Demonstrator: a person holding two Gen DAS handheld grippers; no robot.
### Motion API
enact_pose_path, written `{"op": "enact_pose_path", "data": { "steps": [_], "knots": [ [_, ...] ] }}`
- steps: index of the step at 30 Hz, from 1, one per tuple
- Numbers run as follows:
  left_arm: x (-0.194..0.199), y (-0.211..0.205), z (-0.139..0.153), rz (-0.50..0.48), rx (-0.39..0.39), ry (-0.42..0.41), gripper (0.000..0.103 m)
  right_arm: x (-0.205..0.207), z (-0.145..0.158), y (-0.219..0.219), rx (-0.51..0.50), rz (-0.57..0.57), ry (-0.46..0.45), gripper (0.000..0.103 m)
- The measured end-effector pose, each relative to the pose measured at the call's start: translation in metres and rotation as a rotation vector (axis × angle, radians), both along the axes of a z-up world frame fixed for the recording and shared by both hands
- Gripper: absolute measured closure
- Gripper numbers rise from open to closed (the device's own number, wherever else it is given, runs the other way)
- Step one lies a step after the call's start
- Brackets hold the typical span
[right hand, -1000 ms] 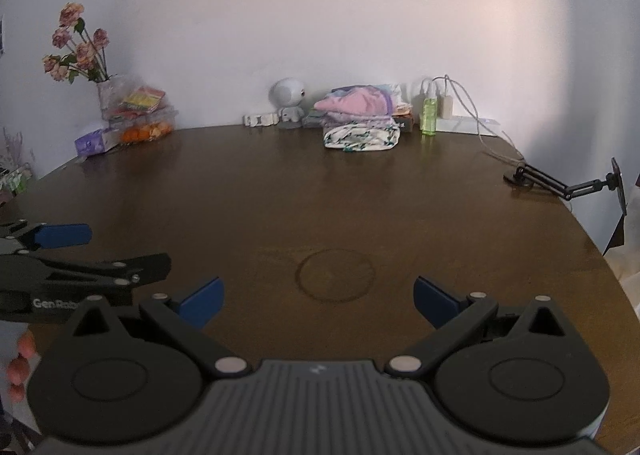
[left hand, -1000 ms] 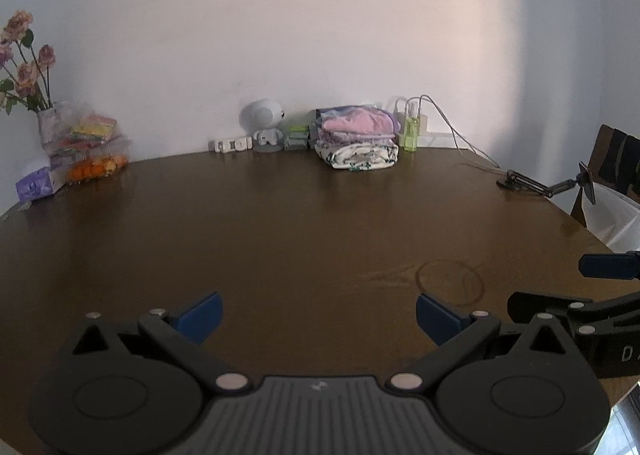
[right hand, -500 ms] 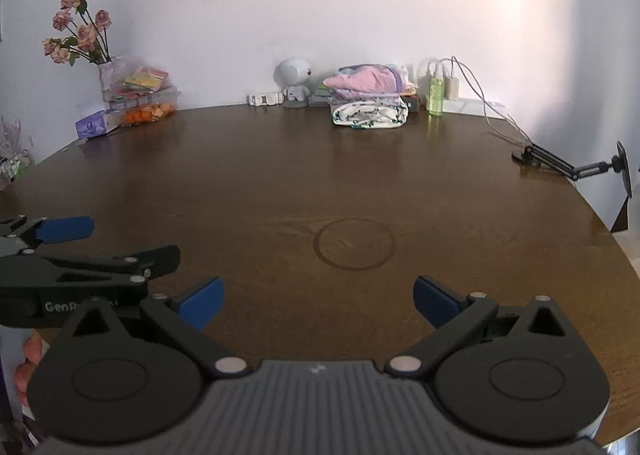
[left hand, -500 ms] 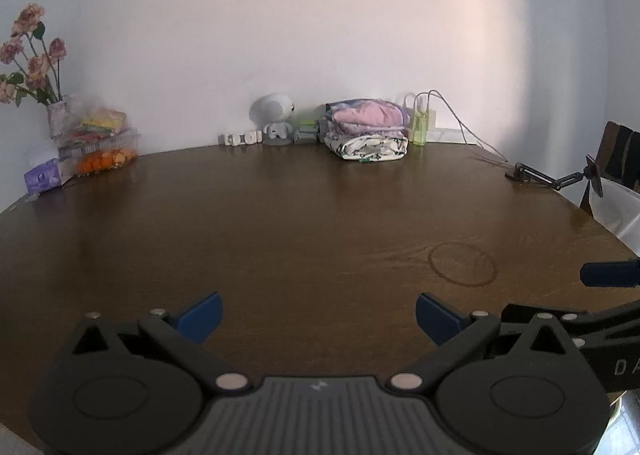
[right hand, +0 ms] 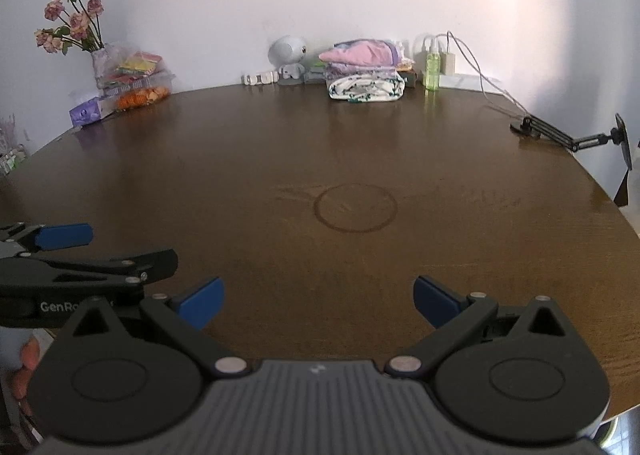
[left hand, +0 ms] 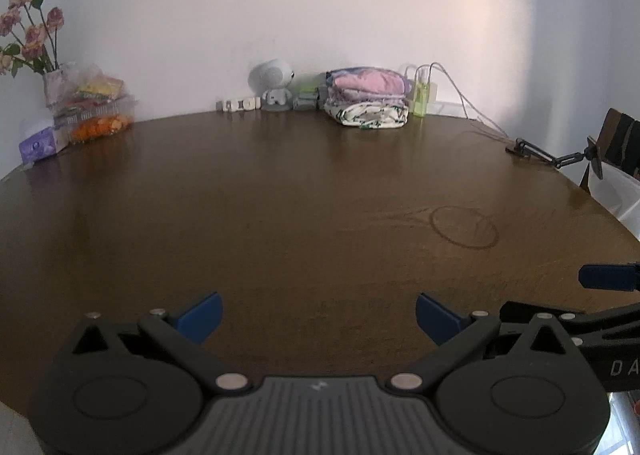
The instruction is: Fold clothes
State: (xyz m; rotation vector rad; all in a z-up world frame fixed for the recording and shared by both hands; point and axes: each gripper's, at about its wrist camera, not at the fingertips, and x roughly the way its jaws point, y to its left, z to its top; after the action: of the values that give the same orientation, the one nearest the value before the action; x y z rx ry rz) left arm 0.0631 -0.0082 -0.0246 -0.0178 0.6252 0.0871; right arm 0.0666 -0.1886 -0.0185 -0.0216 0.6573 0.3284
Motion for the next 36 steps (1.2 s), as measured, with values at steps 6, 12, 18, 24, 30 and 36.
{"op": "enact_pose_path", "data": {
  "steps": [6, 12, 18, 24, 30, 36],
  "knots": [
    [0.001, 0.0015, -0.0012, 0.004, 0.007, 0.01, 0.001, 0.002, -0.0019, 0.0021, -0.002, 0.001, 0.008, 0.0],
    [0.0003, 0.0006, -0.0008, 0.004, 0.02, -0.003, 0.002, 0.001, -0.0027, 0.0021, -0.004, -0.004, -0.003, 0.0],
    [-0.0011, -0.0002, 0.0011, 0.007, 0.03, -0.022, 0.002, -0.0018, -0.0013, 0.0025, -0.012, -0.008, -0.026, 0.0],
    [-0.0033, -0.0013, 0.0033, 0.007, 0.04, -0.041, 0.002, -0.004, 0.0002, 0.0019, -0.013, -0.011, -0.044, 0.0],
    [-0.0037, -0.0006, 0.0036, 0.007, 0.04, -0.045, 0.002, -0.0048, 0.0006, 0.0013, -0.013, -0.012, -0.051, 0.0],
    [-0.0049, 0.0004, 0.004, 0.006, 0.045, -0.051, 0.002, -0.0053, 0.0006, 0.0021, -0.014, -0.014, -0.057, 0.0]
  ]
}}
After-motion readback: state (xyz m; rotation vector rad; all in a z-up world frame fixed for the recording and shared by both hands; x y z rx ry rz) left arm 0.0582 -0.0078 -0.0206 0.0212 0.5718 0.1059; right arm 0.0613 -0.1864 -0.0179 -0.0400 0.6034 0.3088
